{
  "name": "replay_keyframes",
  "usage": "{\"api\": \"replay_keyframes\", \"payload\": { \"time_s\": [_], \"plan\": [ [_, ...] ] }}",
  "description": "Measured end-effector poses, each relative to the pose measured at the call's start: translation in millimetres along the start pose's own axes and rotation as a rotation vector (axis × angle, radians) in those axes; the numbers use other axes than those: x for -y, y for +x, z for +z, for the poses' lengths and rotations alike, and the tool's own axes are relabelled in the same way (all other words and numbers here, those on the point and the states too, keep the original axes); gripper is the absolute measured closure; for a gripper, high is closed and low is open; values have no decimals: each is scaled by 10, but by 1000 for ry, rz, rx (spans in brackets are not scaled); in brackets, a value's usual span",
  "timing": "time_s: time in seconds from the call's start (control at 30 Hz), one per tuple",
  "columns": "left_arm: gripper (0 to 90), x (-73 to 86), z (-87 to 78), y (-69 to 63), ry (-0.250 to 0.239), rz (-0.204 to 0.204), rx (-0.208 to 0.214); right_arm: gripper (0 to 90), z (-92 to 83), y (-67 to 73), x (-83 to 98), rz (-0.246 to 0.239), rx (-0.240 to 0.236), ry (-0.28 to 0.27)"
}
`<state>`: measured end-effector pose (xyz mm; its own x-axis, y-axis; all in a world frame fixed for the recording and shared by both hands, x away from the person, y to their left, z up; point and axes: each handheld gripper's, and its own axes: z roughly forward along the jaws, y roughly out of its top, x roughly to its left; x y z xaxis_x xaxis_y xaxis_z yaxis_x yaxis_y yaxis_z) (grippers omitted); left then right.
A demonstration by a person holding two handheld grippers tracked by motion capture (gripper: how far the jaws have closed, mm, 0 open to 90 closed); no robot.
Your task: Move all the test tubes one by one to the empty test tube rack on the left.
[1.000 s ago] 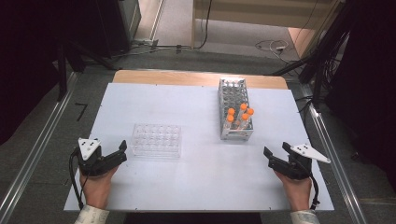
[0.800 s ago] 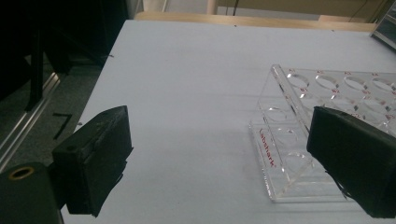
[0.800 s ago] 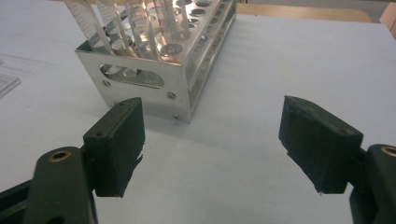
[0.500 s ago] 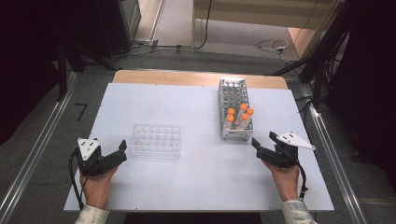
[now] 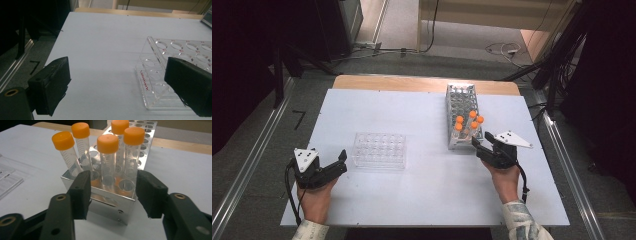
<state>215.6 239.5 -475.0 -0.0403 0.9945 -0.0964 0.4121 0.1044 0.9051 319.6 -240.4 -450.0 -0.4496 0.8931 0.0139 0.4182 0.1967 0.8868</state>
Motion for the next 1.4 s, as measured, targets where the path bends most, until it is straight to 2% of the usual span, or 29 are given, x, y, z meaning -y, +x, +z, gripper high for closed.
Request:
{"api": "replay_keyframes", "payload": {
  "time_s": [0.23,0.73,0.83,1.0,1.4],
  "plan": [
    [64,1,-1,0,-1,0,-2,595,107,32,-27,1,23,0],
    [64,5,1,-2,0,-6,-1,687,294,91,-48,-10,39,10],
    [64,5,2,-1,1,-5,1,716,318,108,-41,-28,46,13],
    [64,5,3,-1,2,-4,0,719,279,110,-68,-24,50,-11],
    [64,4,1,-3,2,-4,-2,723,-18,110,-299,-20,35,-124]
  ]
}}
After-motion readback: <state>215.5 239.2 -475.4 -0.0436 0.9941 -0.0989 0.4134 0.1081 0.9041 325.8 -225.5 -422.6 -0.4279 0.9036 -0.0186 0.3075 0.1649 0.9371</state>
